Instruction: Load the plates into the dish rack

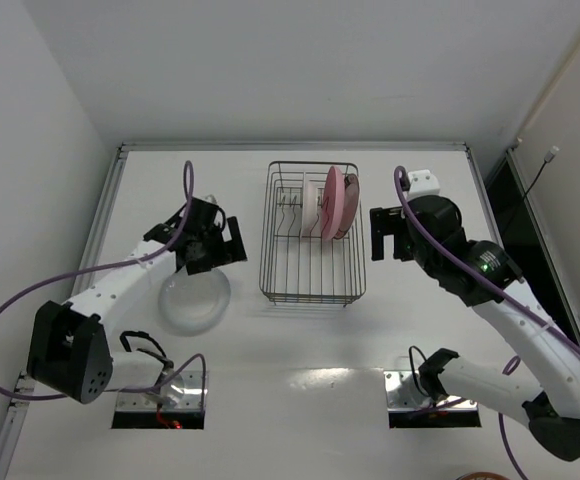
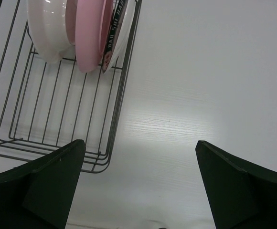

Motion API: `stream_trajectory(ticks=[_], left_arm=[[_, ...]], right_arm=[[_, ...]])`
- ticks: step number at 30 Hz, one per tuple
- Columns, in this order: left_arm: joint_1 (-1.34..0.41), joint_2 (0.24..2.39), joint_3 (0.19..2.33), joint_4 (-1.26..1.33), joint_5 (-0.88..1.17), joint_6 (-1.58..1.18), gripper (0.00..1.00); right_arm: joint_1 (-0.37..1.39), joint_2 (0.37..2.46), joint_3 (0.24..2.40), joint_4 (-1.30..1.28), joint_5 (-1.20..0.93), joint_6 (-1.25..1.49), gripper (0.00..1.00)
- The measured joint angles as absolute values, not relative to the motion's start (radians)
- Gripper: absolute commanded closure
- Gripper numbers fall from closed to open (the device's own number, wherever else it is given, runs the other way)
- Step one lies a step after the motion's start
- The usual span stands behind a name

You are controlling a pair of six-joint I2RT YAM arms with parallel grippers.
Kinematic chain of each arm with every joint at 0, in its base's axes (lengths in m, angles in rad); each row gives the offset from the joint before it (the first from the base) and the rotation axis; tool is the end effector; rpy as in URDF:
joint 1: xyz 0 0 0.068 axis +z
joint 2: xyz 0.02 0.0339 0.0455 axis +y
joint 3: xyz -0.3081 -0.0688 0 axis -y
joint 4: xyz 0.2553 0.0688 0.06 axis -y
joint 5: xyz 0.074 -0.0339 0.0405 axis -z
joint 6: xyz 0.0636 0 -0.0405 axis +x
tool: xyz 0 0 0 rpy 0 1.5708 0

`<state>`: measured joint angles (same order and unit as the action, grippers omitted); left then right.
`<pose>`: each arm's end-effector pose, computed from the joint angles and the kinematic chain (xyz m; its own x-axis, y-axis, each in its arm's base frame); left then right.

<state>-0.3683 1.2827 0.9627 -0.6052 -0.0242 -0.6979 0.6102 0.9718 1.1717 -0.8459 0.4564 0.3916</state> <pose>0.2585 -0.0981 0.2757 -0.7935 -0.3824 -0.4734 -0.2135 0.9034 -0.3718 0.1712 0.0855 0.3985 -0.5423 0.0389 -0.8393 -0.0206 0.9980 0.0595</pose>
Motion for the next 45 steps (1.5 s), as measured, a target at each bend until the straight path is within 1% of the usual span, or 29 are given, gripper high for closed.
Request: stream_trajectory(ticks=[3, 6, 11, 17, 18, 21, 22, 24, 25, 27, 28, 29, 32, 37, 45], left_arm=[[-0.377, 1.304, 0.915, -0.641, -0.028, -0.714, 0.05], [-0.378, 1.326, 0.911, -0.669, -0.053, -0.721, 0.06], [-0.381, 1.383, 0.911, -0.675, -0.075, -0.734, 0.06], [-0.4, 1.491, 0.88, -0.663, -0.078, -0.755, 0.06], [-0.404, 1.497, 0.867, -0.662, -0.076, -0.76, 0.08], [-0.418, 1.51, 0.839, -0.661, -0.073, -0.77, 0.21], [-0.42, 1.517, 0.835, -0.656, -0.067, -0.773, 0.29], [-0.42, 1.528, 0.824, -0.636, -0.055, -0.772, 0.4], [-0.42, 1.53, 0.823, -0.635, -0.052, -0.772, 0.51], [-0.42, 1.53, 0.821, -0.629, -0.049, -0.759, 0.59], [-0.42, 1.529, 0.822, -0.62, -0.049, -0.75, 0.64], [-0.421, 1.527, 0.822, -0.611, -0.05, -0.74, 0.78], [-0.428, 1.498, 0.833, -0.636, -0.076, -0.707, 1.0], [-0.435, 1.434, 0.855, -0.688, -0.043, -0.716, 1.0], [-0.446, 1.339, 1.035, -0.751, -0.003, -0.717, 1.0]], right_arm=[[0.61, 0.967, 1.17, -0.846, 0.456, 0.39, 0.0], [0.61, 0.945, 1.154, -0.838, 0.456, 0.39, 0.0], [0.61, 0.894, 1.119, -0.833, 0.457, 0.391, 0.0], [0.61, 0.888, 1.119, -0.831, 0.464, 0.387, 0.0], [0.61, 0.888, 1.12, -0.831, 0.466, 0.385, 0.0], [0.61, 0.884, 1.12, -0.833, 0.469, 0.384, 0.0], [0.61, 0.881, 1.12, -0.833, 0.47, 0.384, 0.0], [0.61, 0.871, 1.121, -0.833, 0.472, 0.384, 0.0], [0.61, 0.865, 1.121, -0.834, 0.472, 0.384, 0.0], [0.61, 0.857, 1.121, -0.839, 0.476, 0.384, 0.0], [0.61, 0.854, 1.122, -0.842, 0.478, 0.384, 0.0], [0.61, 0.851, 1.122, -0.843, 0.48, 0.384, 0.0], [0.61, 0.844, 1.123, -0.85, 0.488, 0.384, 0.0], [0.61, 0.837, 1.123, -0.856, 0.496, 0.384, 0.0], [0.61, 0.838, 1.124, -0.862, 0.5, 0.384, 0.0]])
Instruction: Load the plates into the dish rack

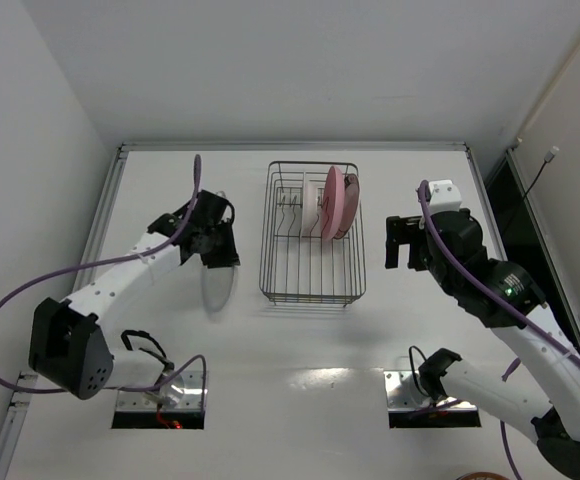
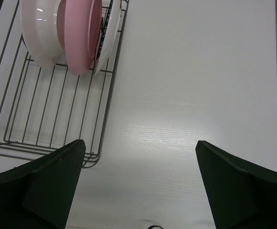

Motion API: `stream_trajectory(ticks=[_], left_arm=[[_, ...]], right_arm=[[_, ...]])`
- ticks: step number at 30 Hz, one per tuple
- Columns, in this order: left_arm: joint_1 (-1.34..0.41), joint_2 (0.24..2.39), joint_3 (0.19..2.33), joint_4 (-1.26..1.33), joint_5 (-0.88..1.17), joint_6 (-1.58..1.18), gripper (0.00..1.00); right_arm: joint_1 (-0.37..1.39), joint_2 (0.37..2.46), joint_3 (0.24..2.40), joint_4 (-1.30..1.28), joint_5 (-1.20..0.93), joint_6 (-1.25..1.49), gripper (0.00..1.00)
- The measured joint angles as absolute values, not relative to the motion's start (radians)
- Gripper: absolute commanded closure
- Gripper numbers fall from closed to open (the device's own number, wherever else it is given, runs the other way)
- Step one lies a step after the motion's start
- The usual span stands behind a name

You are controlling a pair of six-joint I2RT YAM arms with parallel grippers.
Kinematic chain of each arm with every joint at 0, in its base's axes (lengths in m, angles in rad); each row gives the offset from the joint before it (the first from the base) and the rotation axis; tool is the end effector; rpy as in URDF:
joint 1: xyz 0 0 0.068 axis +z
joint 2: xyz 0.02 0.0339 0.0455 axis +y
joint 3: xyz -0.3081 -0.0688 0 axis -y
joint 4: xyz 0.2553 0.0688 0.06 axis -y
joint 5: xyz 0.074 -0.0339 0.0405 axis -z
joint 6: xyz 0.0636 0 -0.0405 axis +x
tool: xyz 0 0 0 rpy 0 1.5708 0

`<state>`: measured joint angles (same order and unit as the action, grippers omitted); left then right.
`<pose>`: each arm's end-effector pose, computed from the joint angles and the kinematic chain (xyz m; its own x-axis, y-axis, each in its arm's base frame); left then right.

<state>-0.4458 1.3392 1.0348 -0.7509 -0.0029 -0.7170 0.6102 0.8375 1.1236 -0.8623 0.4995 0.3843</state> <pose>0.2515 -0.1200 0.2744 -0.8742 -0.3105 -0.3732 -0.1918 0.9271 -0.3220 0.1409 0.0614 0.4013 -0.4791 0.0666 -0.8752 0.0062 0.9974 0.0724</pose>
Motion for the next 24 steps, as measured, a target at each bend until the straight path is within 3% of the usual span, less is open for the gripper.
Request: stream_trajectory(ticks=[16, 24], left_arm=[[-0.446, 1.235, 1.145, -0.859, -0.093, -0.695, 1.0], [-0.448, 1.295, 1.573, -0.888, -0.107, -0.637, 1.0]], right_arm=[[0.61, 0.837, 1.123, -0.865, 0.523, 0.385, 0.0], [0.61, 0.831, 1.013, -0.839, 0.583, 0.421, 0.0]])
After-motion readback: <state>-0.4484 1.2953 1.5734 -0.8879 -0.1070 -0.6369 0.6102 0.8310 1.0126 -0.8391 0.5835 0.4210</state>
